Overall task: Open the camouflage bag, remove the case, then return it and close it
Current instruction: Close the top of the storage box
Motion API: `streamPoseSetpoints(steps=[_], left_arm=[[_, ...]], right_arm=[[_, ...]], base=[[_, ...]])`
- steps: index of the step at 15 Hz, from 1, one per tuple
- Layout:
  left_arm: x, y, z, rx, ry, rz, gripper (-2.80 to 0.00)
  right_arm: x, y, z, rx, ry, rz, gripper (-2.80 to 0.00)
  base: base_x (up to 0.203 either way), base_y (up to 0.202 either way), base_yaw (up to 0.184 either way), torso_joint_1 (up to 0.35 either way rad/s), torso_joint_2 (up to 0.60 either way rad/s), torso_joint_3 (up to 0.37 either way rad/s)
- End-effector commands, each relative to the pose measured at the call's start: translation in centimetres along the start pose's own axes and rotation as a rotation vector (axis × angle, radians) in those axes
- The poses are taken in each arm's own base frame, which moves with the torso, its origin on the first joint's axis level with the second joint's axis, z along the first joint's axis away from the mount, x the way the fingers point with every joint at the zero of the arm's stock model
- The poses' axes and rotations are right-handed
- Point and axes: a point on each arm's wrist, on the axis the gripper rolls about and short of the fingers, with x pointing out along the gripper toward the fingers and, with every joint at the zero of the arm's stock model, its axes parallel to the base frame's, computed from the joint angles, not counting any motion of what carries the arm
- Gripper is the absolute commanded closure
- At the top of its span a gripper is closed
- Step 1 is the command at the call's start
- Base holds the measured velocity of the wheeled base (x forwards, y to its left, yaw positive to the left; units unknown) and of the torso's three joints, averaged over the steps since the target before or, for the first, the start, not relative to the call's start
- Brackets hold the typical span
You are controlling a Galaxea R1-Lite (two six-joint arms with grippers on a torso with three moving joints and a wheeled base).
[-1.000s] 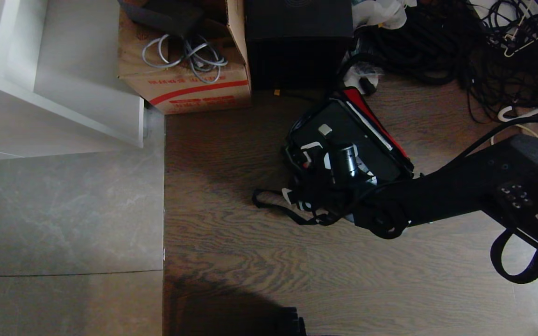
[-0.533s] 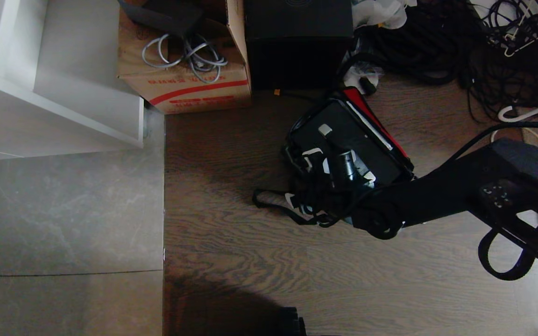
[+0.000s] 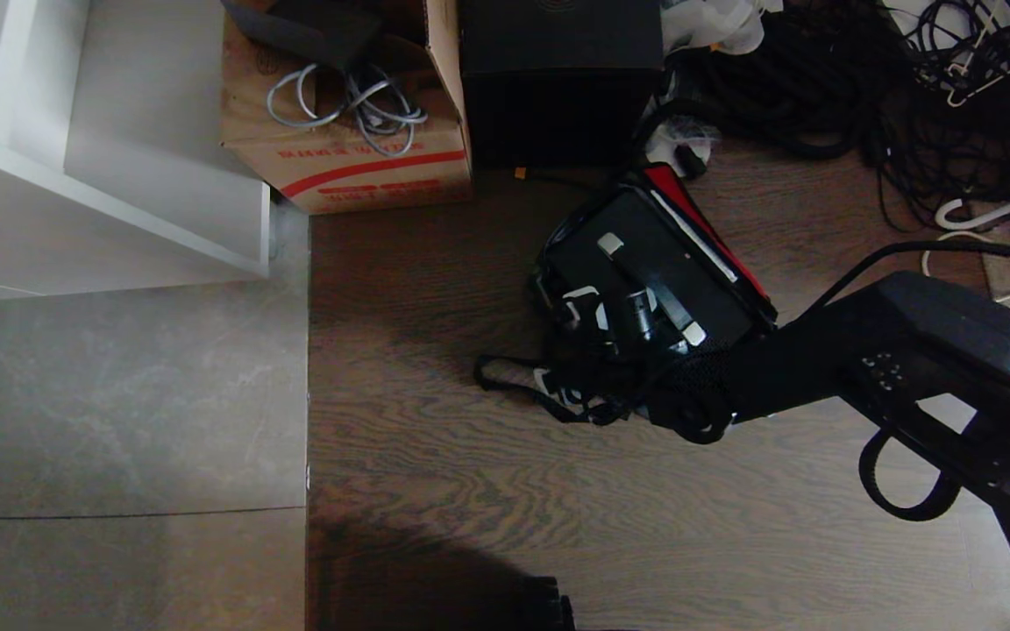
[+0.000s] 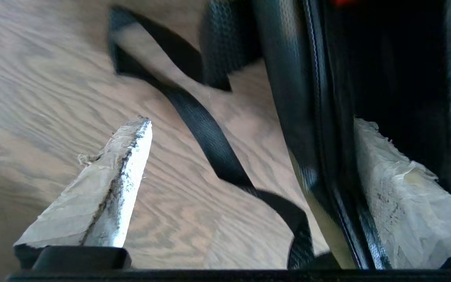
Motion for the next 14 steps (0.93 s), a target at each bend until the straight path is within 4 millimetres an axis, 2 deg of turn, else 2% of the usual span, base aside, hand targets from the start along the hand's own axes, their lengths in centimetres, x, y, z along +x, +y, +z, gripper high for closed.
streamPoseSetpoints(steps=[1,4,7,14], left_arm=[[0.0,0.0,0.0,-0.002,-0.002,0.002,0.00],[0.0,0.0,0.0,-0.001,0.000,0.002,0.00],[0.0,0.0,0.0,-0.002,0.000,0.001,0.00],[0.0,0.0,0.0,-0.001,0.000,0.001,0.00]], right_arm=[[0.6,0.5,-0.2,0.031,0.021,0.006,-2.80],[0.1,0.9,1.4,0.087,0.048,0.017,-2.80],[-1.5,1.3,3.2,0.125,0.055,0.039,-2.80],[-6.8,1.9,5.1,0.263,0.229,0.232,-2.80]], base=[[0.000,0.000,0.000,0.000,0.00,0.000],[0.000,0.000,0.000,0.000,0.00,0.000],[0.000,0.000,0.000,0.000,0.00,0.000],[0.000,0.000,0.000,0.000,0.00,0.000]])
